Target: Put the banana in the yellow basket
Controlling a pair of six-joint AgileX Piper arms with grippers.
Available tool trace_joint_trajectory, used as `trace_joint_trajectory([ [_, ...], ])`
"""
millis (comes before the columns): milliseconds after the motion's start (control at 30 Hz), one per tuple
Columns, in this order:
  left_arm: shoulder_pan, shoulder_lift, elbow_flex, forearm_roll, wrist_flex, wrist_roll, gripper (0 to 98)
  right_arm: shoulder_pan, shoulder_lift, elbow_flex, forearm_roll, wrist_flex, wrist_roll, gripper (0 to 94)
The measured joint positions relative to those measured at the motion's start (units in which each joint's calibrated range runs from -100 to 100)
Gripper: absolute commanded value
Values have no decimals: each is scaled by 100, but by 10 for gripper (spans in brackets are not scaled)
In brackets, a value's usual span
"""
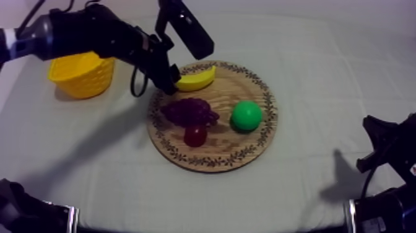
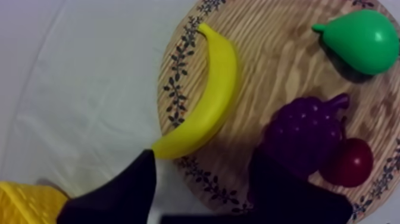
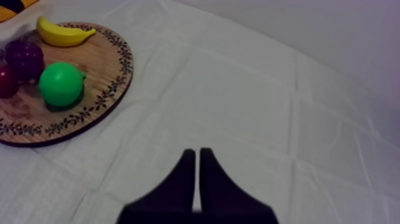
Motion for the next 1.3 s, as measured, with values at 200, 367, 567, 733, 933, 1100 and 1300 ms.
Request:
trace_joint_trajectory([
  [200, 37, 710, -695, -5, 591, 21, 579, 0, 0, 0, 0, 18, 0, 5],
  [367, 75, 1216, -1316, -64, 1152, 41, 579, 0, 0, 0, 0, 7, 0, 5],
  [567, 71, 1686, -1782, -149, 1592, 98, 563, 0, 0, 0, 0, 2, 0, 5],
  [733, 37, 1992, -1951, -236, 1737, 181, 546, 0, 0, 0, 0, 2, 0, 5],
  [933, 56, 2243, -2251, -311, 1909, 266, 421, 0, 0, 0, 0, 2, 0, 5],
  [1100, 177, 2421, -2431, -553, 1986, 537, 294, 0, 0, 0, 0, 2, 0, 5],
  [1300, 233, 2573, -2574, -682, 2044, 814, 229, 0, 0, 0, 0, 2, 0, 5],
])
